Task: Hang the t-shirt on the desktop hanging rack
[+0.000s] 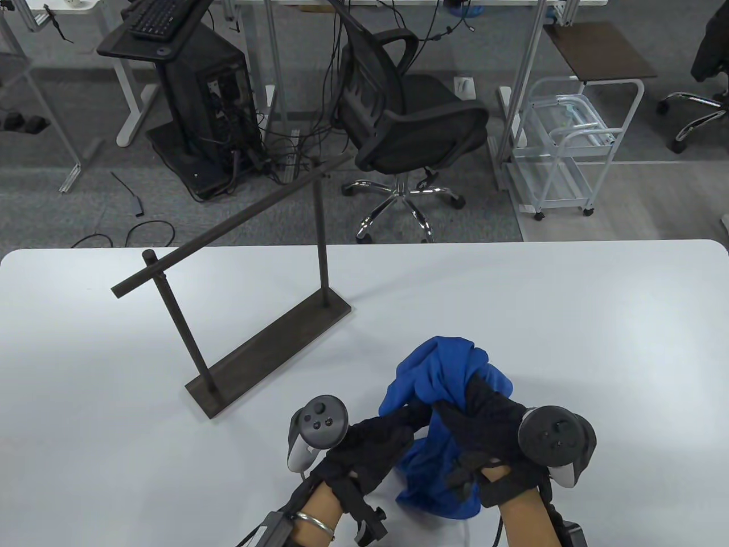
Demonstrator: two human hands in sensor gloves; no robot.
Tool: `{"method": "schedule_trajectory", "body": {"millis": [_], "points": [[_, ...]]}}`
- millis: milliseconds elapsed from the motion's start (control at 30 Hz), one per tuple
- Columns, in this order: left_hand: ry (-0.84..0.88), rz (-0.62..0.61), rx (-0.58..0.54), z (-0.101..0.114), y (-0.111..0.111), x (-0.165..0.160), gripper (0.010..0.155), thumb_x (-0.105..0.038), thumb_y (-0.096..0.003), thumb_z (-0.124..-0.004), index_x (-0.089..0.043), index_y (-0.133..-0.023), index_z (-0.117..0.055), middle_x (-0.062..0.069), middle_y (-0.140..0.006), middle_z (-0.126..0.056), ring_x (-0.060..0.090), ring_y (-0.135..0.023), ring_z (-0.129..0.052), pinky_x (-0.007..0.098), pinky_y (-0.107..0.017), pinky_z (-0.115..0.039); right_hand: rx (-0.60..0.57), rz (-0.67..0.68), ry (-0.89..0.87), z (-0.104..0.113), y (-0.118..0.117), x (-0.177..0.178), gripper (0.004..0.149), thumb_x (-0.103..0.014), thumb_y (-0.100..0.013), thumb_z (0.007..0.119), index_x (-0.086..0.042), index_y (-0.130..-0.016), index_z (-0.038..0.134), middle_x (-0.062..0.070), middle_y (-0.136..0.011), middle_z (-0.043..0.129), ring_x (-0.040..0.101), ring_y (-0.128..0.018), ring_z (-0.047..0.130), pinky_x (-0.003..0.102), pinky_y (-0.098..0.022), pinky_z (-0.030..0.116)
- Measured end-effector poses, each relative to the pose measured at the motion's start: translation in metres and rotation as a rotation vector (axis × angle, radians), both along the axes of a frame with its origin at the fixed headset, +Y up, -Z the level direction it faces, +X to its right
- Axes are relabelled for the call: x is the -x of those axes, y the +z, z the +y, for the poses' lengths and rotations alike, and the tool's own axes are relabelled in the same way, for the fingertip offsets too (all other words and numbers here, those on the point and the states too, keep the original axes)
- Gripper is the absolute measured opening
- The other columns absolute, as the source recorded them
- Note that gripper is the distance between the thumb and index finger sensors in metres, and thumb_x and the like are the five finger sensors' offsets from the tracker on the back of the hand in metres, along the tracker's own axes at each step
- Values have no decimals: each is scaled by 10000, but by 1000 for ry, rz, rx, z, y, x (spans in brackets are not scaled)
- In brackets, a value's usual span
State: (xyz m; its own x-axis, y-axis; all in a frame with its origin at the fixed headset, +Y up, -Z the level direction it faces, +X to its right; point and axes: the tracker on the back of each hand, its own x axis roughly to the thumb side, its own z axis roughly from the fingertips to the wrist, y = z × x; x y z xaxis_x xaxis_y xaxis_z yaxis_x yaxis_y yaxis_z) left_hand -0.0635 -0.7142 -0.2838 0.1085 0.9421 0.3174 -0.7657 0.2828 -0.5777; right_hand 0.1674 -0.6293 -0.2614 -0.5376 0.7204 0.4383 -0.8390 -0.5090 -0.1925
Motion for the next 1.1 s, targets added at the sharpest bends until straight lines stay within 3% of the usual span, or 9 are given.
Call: {"method": "schedule_trajectory", "body": {"millis": [133, 333, 633, 800, 1000, 1100], "points": [[33, -33, -7, 7, 3, -1, 924, -799, -442, -452, -166, -1097, -607, 141, -1078, -742, 408, -896, -866, 647, -665, -636, 28, 18, 114, -5, -3, 14, 629, -372, -385, 876, -98, -891, 622, 131, -534, 861, 233, -197, 906, 349, -79, 802], [39, -174, 182, -10, 4, -17, 1066, -842, -414, -402, -103, -1174, -297, 190, -1204, -462, 485, -1062, -611, 698, -719, -496, 81, 95, 322, -8, -1, 43, 632, -381, -378, 883, -112, -891, 632, 127, -513, 867, 233, -178, 908, 347, -65, 803], [219, -176, 359, -28, -11, -4, 1092, -871, -406, -407, -125, -1176, -199, 157, -1231, -361, 437, -1121, -525, 680, -769, -435, 122, 121, 618, -15, 9, 75, 657, -388, -376, 884, -100, -901, 613, 134, -538, 859, 246, -202, 911, 358, -83, 807], [313, -123, 390, -32, -17, 4, 1025, -860, -443, -450, -184, -1167, -183, 58, -1220, -411, 313, -1128, -592, 622, -814, -453, 75, 79, 729, -17, 17, 89, 706, -406, -370, 879, -68, -911, 575, 140, -581, 845, 259, -234, 918, 370, -106, 811], [422, -153, 434, -36, -22, 10, 993, -823, -478, -488, -209, -1170, -130, 28, -1230, -411, 298, -1154, -575, 675, -811, -406, 99, 79, 747, -26, 19, 96, 764, -418, -371, 869, -74, -941, 493, 160, -674, 791, 295, -319, 914, 406, -171, 809], [453, -132, 444, -36, -23, 12, 896, -756, -520, -478, -242, -1165, -127, -15, -1224, -439, 255, -1153, -595, 653, -825, -414, 106, 74, 777, -30, 20, 99, 788, -434, -372, 861, -83, -953, 460, 172, -737, 758, 311, -366, 906, 425, -204, 806]]}}
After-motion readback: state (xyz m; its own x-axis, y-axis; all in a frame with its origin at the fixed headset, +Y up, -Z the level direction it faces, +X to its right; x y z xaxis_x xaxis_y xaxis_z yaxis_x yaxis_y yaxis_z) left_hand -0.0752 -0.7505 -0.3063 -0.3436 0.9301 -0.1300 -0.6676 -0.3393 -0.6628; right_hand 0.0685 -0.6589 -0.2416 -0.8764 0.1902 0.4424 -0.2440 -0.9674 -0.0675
